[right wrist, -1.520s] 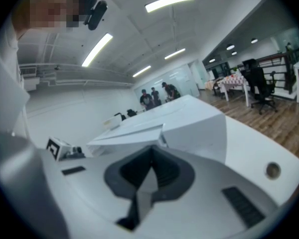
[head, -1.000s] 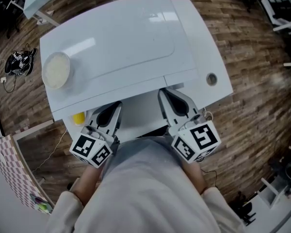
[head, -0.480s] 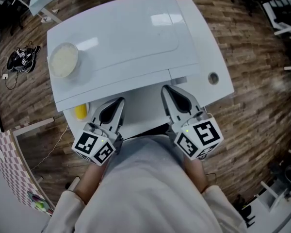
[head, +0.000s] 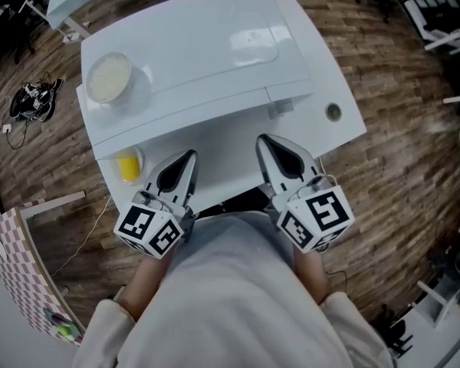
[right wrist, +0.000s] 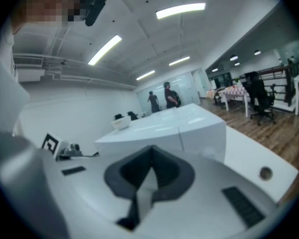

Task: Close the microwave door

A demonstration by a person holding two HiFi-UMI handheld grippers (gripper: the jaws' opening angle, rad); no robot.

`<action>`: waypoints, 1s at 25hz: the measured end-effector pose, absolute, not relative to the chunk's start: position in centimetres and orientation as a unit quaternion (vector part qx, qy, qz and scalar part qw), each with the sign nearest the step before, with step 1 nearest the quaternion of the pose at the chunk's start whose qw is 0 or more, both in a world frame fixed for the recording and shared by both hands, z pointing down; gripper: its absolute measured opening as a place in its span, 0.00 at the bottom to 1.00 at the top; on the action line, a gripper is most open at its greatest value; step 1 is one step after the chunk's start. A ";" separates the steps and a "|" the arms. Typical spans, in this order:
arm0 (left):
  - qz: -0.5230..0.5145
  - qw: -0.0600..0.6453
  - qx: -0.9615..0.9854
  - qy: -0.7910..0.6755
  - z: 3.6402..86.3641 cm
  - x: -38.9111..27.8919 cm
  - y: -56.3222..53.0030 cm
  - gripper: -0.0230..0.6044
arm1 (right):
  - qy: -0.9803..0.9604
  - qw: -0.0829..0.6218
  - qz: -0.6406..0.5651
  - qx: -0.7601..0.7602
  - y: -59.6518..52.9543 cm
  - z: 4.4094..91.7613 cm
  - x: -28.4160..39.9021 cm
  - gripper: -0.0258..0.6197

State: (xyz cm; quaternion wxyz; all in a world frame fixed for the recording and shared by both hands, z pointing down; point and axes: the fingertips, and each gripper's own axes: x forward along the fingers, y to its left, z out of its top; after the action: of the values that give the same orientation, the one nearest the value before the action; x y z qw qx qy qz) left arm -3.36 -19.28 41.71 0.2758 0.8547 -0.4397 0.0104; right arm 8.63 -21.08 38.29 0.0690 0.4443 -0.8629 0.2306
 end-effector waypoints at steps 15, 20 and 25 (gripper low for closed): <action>0.002 0.246 0.875 -0.418 39.8 -2.2 -13.8 0.07 | -0.858 0.071 0.199 0.468 -13.9 36.7 9.3 0.07; -0.010 0.243 0.877 -0.415 38.8 -2.4 -11.9 0.07 | -0.866 0.072 0.193 0.455 -11.8 36.2 8.8 0.07; -0.011 0.245 0.875 -0.417 39.0 -2.9 -9.8 0.07 | -0.881 0.065 0.180 0.433 -9.5 35.3 8.1 0.07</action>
State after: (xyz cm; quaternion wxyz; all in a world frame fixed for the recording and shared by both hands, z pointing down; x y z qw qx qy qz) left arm -2.85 -9.79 39.01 0.2453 0.8750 -0.4172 -0.0111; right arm 8.11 -9.49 35.27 0.0649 0.4325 -0.8811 0.1798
